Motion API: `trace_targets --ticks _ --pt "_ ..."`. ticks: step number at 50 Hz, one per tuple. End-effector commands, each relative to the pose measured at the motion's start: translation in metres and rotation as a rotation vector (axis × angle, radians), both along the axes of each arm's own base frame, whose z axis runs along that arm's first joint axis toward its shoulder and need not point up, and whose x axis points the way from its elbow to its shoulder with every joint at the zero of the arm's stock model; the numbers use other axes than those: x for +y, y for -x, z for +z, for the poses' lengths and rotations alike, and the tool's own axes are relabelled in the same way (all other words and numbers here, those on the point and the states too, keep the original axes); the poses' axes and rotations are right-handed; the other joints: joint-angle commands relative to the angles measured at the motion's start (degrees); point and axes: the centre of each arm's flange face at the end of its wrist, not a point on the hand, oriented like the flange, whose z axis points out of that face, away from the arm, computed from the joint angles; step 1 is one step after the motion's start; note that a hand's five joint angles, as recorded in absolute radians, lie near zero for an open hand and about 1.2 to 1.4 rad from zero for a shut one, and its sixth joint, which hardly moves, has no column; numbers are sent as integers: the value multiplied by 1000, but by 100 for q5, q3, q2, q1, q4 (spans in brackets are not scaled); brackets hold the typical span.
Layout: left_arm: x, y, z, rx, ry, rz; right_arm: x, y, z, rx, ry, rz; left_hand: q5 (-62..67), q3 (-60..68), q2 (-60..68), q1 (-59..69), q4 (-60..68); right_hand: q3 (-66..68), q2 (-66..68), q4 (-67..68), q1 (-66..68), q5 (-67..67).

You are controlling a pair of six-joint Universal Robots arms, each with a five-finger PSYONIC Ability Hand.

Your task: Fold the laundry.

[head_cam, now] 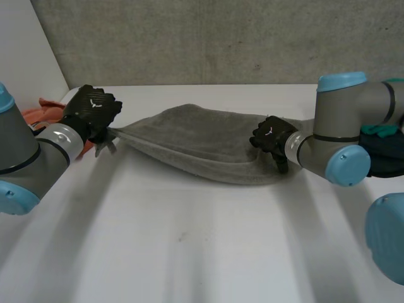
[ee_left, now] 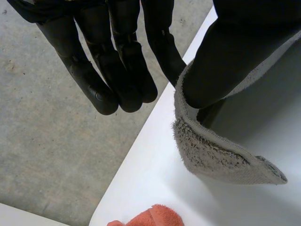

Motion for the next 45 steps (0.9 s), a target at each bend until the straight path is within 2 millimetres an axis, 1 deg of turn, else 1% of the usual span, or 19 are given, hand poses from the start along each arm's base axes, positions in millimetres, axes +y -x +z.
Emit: trace_targets --ticks 1,2,6,7,8,9,16,17,20,21,23,24,28,34,36,39,40,43,45 --pt "-3 -5 3 3 4 10 -15 2 -15 7 33 -57 1313 1185 1146 1321 1156 500 734 505 511 409" --pt "-3 -5 3 3 6 10 -15 2 -17 7 29 -56 1313 1185 1146 1321 1156 550 784 555 561 459" --pt "-3 -6 4 5 7 13 -15 2 -22 8 18 -54 1313 1185 1146 1321 1156 2395 2630 2400 2407 2304" --pt "-2 -6 5 5 7 13 -14 3 -21 7 10 -54 1313 1185 1146 1321 1156 3550 3784 3555 3561 3459" --pt "-2 -6 5 4 7 13 -14 3 -20 6 6 -54 1313 1185 1146 1321 1156 4194 4429 4199 4206 4103" --pt "-2 -7 5 5 7 15 -13 5 -14 -3 2 -55 1313 1185 1146 1321 1156 5735 5969 5740 5746 5644" --pt "3 -10 3 -9 -13 19 -3 22 25 -43 -25 -95 1313 1185 1146 1321 1156 5750 5985 5756 5762 5660" --pt "6 -12 2 -18 -29 22 2 30 34 -46 -40 -114 1313 1185 1146 1321 1156 5750 5985 5756 5762 5660" --pt "11 -17 0 -39 -59 34 18 43 45 -29 -77 -138 1313 1185 1146 1321 1156 5750 5985 5756 5762 5660" --pt "18 -18 -1 -60 -85 33 31 52 50 -9 -108 -146 1313 1185 1146 1321 1156 5750 5985 5756 5762 5660" --pt "26 -21 -3 -88 -131 31 45 60 52 18 -139 -146 1313 1185 1146 1321 1156 5750 5985 5756 5762 5660" --pt "31 -22 -5 -107 -159 28 59 68 53 53 -165 -142 1313 1185 1146 1321 1156 5750 5985 5756 5762 5660" --pt "61 -33 -19 -231 -358 1 86 89 45 170 -203 -111 1313 1185 1146 1321 1156 5750 5985 5756 5762 5660" --pt "75 -42 -29 -321 -543 -53 105 101 31 265 -237 -48 1313 1185 1146 1321 1156 5750 5985 5756 5762 5660" --pt "69 -40 -33 -317 -561 -75 103 99 27 261 -225 -41 1313 1185 1146 1321 1156 5750 5985 5756 5762 5660" --pt "52 -32 -31 -292 -515 -92 90 92 26 224 -171 -60 1313 1185 1146 1321 1156 5750 5985 5756 5762 5660" --pt "37 -26 -28 -268 -465 -92 79 86 31 179 -121 -84 1313 1185 1146 1321 1156 5750 5985 5756 5762 5660" --pt "12 -17 -17 -219 -378 -77 58 77 44 85 -34 -131 1313 1185 1146 1321 1156 5750 5985 5756 5762 5660" --pt "-12 -7 3 -155 -271 -67 39 65 62 -29 59 -166 1313 1185 1146 1321 1156 5750 5985 5756 5762 5660"
